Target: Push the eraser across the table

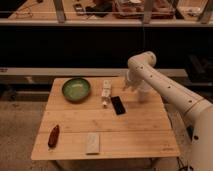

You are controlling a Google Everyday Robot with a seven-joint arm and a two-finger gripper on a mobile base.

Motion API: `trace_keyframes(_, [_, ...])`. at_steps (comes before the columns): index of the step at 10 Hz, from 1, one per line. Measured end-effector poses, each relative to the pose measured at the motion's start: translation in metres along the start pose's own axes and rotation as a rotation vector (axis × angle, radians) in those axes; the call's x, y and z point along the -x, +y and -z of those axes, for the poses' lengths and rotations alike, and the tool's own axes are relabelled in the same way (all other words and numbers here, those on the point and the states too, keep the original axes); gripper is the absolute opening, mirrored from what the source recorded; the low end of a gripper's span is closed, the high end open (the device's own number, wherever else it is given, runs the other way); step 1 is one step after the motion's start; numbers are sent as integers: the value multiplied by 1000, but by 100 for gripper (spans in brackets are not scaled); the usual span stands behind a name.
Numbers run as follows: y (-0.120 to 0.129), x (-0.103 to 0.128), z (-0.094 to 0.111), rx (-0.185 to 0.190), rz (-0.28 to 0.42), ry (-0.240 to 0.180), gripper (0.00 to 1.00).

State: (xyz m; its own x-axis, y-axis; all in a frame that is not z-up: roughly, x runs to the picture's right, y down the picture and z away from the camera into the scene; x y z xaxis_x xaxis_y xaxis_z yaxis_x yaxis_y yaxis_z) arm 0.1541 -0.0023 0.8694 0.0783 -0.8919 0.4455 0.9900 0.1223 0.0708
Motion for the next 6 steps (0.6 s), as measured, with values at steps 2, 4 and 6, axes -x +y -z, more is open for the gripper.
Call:
trace_keyframes(2, [-2,13,-17,-40,15,-45,8])
trace_keyframes(4, [-6,26,-41,-41,59,-79,0])
trace_keyframes(6, [-3,28,-56,-43,81,-77,0])
